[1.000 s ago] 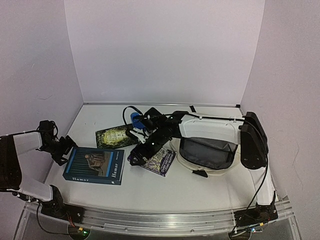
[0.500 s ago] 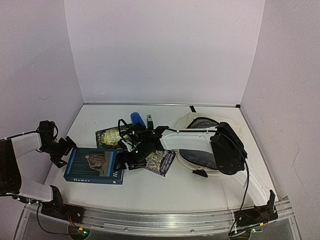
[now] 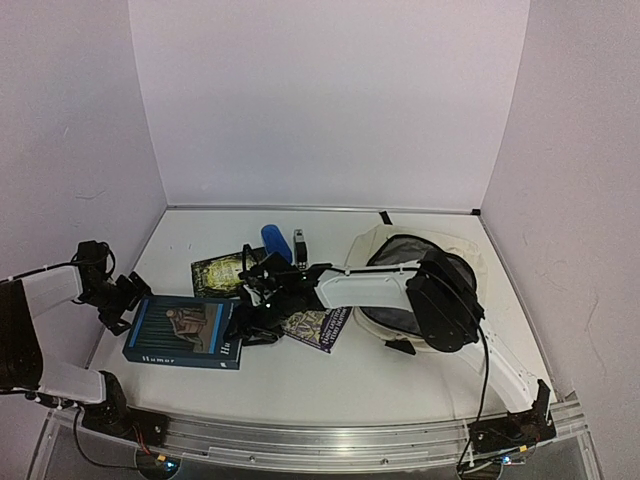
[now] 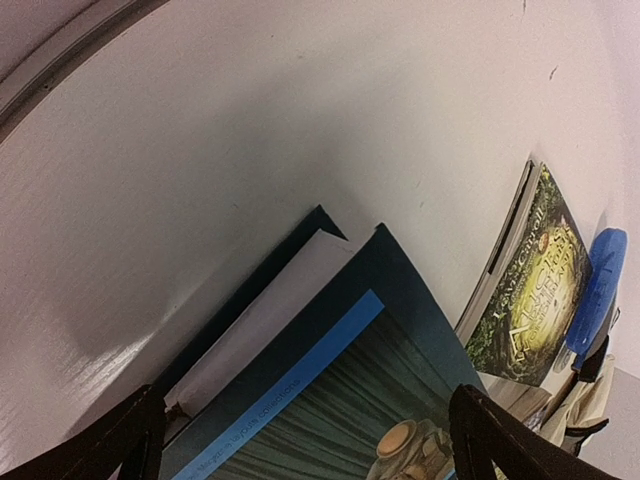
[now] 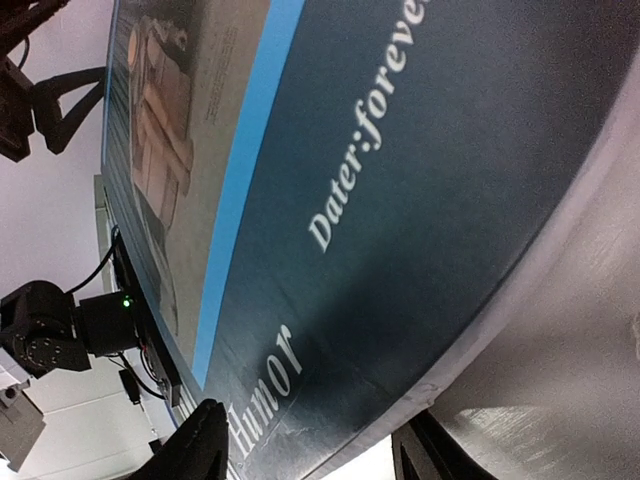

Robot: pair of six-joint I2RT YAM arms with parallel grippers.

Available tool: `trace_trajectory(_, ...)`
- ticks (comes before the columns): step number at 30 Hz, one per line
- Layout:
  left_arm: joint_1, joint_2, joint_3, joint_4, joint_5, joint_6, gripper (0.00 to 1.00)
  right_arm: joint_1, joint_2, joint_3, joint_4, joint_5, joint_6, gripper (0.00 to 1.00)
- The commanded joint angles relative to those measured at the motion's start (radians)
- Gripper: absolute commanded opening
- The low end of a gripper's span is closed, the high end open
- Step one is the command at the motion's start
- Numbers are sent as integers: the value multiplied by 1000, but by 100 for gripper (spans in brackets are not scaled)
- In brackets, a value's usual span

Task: Pack the student bag
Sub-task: Pick up the book from the center of the board.

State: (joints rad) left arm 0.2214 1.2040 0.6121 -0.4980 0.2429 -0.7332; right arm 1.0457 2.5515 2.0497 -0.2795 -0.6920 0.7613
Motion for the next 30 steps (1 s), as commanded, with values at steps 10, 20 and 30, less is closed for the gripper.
trace_trajectory(10,-5,-19,-11,4,10,-9,98,-18,43,15,168,-86,160,28)
trace_trajectory(20,-4,-33,40,-16,16,18,99,-59,-111,-48,169,-92,130,0)
trace_trajectory(30,-4,-97,178,-115,13,62,100,-117,-301,-152,173,-158,65,0)
